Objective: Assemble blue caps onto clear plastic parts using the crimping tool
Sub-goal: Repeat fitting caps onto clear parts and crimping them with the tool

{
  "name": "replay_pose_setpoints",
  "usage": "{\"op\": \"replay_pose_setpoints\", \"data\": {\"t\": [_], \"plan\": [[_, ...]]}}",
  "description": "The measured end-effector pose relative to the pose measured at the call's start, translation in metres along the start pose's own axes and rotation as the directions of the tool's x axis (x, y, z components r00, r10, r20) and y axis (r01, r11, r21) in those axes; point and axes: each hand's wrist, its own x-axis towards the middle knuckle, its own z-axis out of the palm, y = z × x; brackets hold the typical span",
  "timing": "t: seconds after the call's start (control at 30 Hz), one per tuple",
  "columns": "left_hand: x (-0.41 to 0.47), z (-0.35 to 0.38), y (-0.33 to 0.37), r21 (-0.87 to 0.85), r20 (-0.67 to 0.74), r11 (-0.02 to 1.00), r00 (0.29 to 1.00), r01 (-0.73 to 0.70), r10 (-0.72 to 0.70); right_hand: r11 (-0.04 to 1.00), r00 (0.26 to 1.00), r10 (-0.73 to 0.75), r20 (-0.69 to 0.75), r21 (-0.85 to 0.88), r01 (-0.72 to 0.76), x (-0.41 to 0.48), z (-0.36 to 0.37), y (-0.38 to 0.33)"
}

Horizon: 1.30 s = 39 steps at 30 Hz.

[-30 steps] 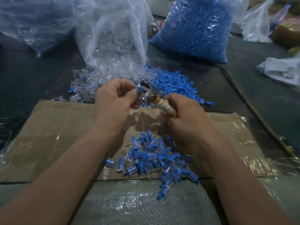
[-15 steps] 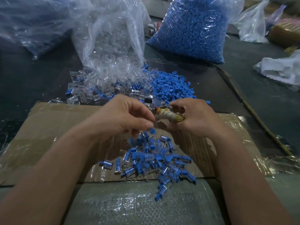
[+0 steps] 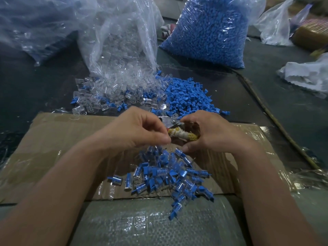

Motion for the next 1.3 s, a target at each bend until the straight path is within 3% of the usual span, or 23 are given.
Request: {"op": "replay_pose_setpoints", "data": {"t": [0.1, 0.2, 0.27, 0.33, 0.43, 0.53, 0.67, 0.83, 0.93, 1.3], "plan": [[0.003, 0.000, -0.003, -0.149, -0.304, 0.988, 0.953, -0.035, -0.012, 1.000, 1.000, 0.008, 0.020, 0.010, -0.008, -0.001, 0.000, 0.003], [0.011, -0.003, -0.009, 0.055, -0.553, 0.997, 0.830, -0.050, 0.072, 0.999, 0.999, 0.028, 0.029, 0.034, -0.029, -0.001, -0.001, 0.006], [0.015, -0.003, -0.012, 0.228, -0.618, 0.974, 0.772, -0.007, 0.151, 0.995, 0.999, 0.037, 0.021, 0.089, -0.038, -0.001, -0.002, 0.007], [0.019, -0.001, -0.015, 0.355, -0.608, 0.934, 0.767, 0.031, 0.206, 0.992, 0.999, 0.041, 0.005, 0.120, -0.041, -0.001, -0.003, 0.007], [0.022, 0.003, -0.020, 0.446, -0.461, 0.895, 0.857, 0.000, 0.229, 0.995, 0.999, 0.031, -0.026, 0.096, -0.029, -0.001, -0.003, 0.005], [0.025, 0.005, -0.026, 0.531, -0.299, 0.847, 0.937, 0.008, 0.179, 0.994, 0.988, 0.039, -0.148, 0.108, -0.023, 0.000, -0.004, 0.003], [0.028, 0.004, -0.029, 0.697, -0.200, 0.715, 0.973, 0.059, 0.114, 0.993, 0.947, 0.069, -0.313, 0.117, -0.034, 0.002, -0.004, 0.008], [0.029, 0.003, -0.029, 0.643, -0.341, 0.760, 0.923, 0.090, 0.178, 0.982, 0.911, 0.137, -0.390, 0.176, -0.072, 0.003, -0.004, 0.012], [0.030, -0.001, -0.030, 0.681, -0.416, 0.720, 0.880, 0.136, 0.227, 0.975, 0.898, 0.162, -0.410, 0.204, -0.083, 0.003, -0.004, 0.013], [0.032, -0.005, -0.031, 0.743, -0.418, 0.641, 0.882, 0.195, 0.216, 0.983, 0.902, 0.140, -0.408, 0.164, -0.079, 0.015, 0.007, 0.012]]}}
